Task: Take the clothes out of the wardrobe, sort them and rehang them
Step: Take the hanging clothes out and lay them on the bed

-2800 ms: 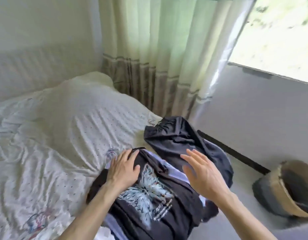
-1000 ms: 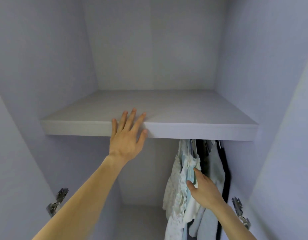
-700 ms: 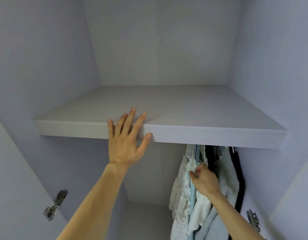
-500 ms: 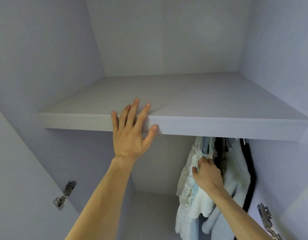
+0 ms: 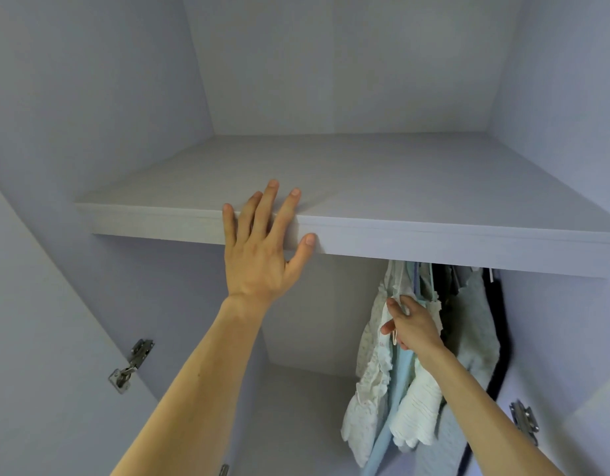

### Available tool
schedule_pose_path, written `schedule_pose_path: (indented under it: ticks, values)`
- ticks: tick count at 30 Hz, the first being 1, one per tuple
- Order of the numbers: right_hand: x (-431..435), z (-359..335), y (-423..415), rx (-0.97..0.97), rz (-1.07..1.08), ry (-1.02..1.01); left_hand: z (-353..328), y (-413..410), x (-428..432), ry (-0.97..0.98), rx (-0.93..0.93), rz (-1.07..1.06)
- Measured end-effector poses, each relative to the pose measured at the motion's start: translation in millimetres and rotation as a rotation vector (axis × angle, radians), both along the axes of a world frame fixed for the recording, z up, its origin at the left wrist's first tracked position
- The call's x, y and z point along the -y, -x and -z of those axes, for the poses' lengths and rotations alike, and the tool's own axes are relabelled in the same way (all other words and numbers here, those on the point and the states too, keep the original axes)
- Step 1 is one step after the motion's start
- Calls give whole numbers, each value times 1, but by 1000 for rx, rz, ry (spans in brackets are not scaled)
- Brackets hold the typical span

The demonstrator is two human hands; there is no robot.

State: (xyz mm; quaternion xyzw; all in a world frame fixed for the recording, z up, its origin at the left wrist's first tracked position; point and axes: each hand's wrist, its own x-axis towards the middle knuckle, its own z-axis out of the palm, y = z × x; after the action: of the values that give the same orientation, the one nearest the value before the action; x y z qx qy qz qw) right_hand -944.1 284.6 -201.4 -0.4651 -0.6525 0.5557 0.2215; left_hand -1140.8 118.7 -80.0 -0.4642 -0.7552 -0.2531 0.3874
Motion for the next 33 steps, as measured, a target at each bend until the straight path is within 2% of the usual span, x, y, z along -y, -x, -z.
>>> schedule_pose_path:
  ticks: [6,8,19,26,31,33]
  values:
    - [7,-7,-10,-295,-87,184,-2,-4,3,29,16,-20]
    - [3,-9,-14,-338,-117,215,-3,-5,4,35,19,-28]
    - [11,-33,1,-379,-192,137,-8,-12,11,131,93,-51]
    - [68,-34,-1,-319,-347,59,-13,-16,21,197,152,-8]
    - [120,-23,-11,-275,-464,28,10,-31,58,115,365,90]
    - [144,-12,-17,-269,-502,41,27,-38,79,137,613,76]
